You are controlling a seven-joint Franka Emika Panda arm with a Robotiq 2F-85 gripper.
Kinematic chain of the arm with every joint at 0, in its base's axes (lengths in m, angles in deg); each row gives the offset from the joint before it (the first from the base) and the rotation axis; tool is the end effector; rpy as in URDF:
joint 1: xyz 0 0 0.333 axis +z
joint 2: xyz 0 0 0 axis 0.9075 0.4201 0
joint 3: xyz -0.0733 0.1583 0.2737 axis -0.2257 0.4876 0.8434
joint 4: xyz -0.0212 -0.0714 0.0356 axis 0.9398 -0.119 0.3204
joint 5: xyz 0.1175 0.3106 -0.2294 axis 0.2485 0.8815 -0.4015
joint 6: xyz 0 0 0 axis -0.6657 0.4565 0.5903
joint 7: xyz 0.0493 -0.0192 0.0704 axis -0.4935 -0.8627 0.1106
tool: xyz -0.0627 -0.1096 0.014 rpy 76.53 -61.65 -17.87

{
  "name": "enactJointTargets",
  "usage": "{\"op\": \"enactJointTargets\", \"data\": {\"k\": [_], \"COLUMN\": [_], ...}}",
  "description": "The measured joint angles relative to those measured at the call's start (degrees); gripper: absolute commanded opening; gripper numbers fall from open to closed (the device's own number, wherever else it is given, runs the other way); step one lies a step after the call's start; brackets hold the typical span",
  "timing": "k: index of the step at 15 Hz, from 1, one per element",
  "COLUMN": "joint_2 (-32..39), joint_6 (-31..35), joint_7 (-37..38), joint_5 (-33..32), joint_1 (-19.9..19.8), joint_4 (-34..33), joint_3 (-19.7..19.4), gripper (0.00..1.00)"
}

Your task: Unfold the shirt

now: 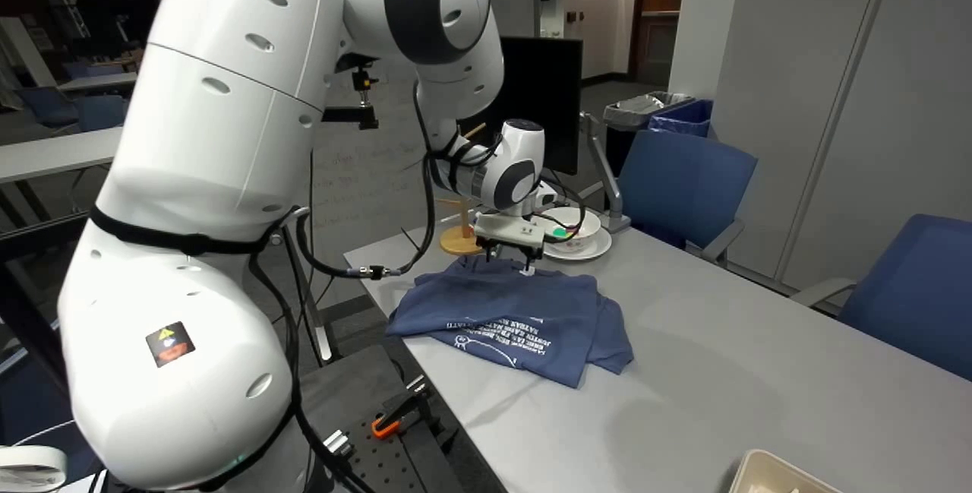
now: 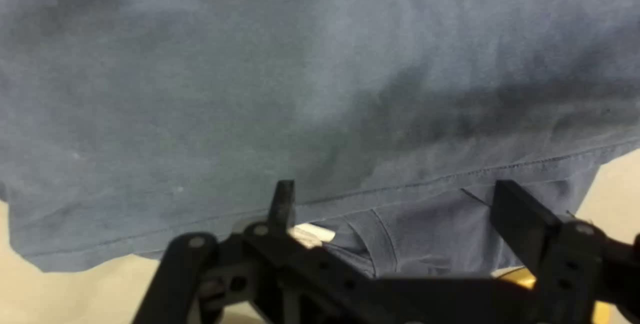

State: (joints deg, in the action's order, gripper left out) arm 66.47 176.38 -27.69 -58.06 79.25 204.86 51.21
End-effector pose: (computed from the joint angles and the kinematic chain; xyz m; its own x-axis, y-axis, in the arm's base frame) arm 0.5380 0.2950 0.1409 0.7355 0.6669 0.1198 0.6776 -0.7237 -0.1311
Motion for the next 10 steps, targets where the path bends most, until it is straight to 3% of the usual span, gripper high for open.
{"op": "enactJointTargets", "data": {"k": [5,10], "joint_2": [2.8,6.7], "joint_6": [5.5,8.8], "joint_7": [4.9,9.2], "joint_5": [-7.4,-9.0], "joint_1": [2.1,2.6], "joint_4": [-0.1,-1.2], "joint_3": [-3.0,-7.2], "gripper": [1.00,1.00]}}
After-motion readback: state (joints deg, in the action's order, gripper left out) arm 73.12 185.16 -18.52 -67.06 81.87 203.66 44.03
